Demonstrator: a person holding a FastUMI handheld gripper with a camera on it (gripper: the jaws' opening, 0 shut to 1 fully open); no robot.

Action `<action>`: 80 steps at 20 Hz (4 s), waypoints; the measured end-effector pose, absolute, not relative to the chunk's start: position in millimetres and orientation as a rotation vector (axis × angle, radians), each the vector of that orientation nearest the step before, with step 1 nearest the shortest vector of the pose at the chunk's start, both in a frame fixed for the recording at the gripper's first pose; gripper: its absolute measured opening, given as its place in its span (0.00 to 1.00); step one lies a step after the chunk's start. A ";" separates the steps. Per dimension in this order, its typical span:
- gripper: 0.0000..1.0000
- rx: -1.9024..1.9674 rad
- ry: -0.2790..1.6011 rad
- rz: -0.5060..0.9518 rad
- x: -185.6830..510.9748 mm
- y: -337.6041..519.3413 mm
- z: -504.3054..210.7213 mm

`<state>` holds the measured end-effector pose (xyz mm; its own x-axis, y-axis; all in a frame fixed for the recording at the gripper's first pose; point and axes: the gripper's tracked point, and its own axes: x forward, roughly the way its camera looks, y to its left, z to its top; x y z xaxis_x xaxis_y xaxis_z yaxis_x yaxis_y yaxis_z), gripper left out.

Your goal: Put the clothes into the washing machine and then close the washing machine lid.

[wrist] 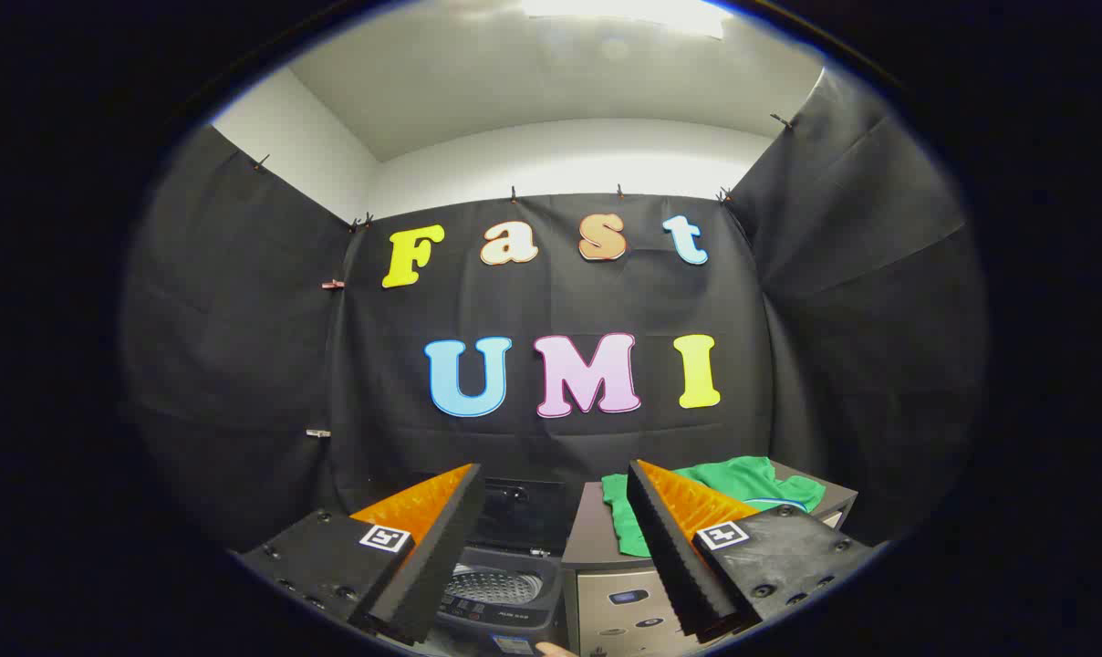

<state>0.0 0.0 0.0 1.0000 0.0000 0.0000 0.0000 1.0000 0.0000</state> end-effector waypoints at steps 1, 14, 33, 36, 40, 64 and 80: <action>0.98 -0.006 0.003 -0.002 -0.5 -0.3 -0.4; 0.98 -0.003 0.009 -0.041 -4.6 -15.0 1.7; 0.98 -0.072 0.032 -0.131 11.1 -56.6 -6.9; 0.98 -0.071 0.036 -0.159 19.0 -70.3 -7.0; 0.98 -0.043 0.055 -0.192 34.0 -92.1 -8.7; 0.99 0.044 0.424 -0.237 203.5 -215.6 -93.9; 0.99 0.039 0.785 -0.308 231.0 -242.8 -185.3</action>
